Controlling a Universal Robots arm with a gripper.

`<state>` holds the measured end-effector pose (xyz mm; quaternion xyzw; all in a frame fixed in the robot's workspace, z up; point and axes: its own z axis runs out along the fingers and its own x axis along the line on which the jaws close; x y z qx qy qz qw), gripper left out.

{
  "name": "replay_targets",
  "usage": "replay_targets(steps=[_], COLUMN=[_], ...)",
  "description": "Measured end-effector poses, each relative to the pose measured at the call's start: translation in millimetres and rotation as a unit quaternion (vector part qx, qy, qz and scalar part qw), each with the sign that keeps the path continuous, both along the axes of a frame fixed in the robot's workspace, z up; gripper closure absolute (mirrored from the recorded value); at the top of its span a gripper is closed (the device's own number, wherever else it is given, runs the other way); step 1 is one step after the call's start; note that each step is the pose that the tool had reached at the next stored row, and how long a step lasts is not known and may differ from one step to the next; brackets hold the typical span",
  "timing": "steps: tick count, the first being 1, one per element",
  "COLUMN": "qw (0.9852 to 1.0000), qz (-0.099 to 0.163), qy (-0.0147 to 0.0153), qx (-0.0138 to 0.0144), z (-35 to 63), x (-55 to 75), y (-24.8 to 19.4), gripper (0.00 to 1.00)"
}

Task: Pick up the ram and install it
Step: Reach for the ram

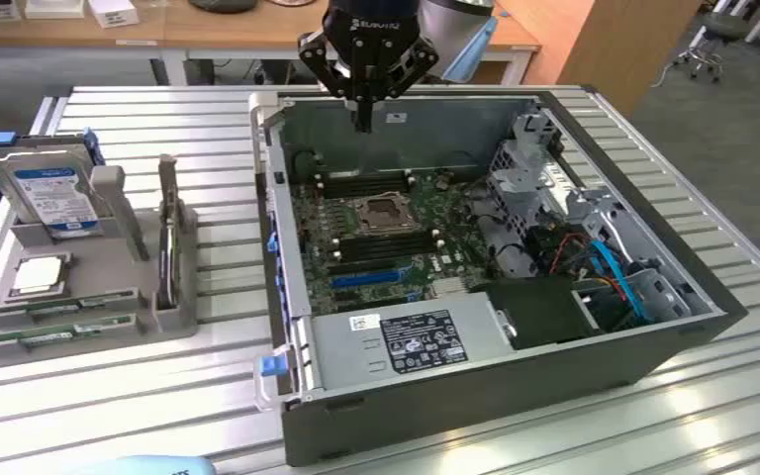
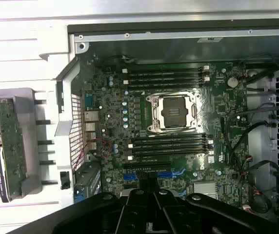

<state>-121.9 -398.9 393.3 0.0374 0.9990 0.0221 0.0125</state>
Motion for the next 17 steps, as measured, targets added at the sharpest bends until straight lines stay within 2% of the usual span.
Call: replay_targets(steps=[10, 17], qw=[1.0, 1.0], qz=[0.0, 0.0], qy=[-0.0001, 0.0], qx=[0.0001, 0.0], z=[-0.2, -0.6], x=[-1.0, -7.7], y=[0.0, 0.0], gripper=[0.9, 0.9])
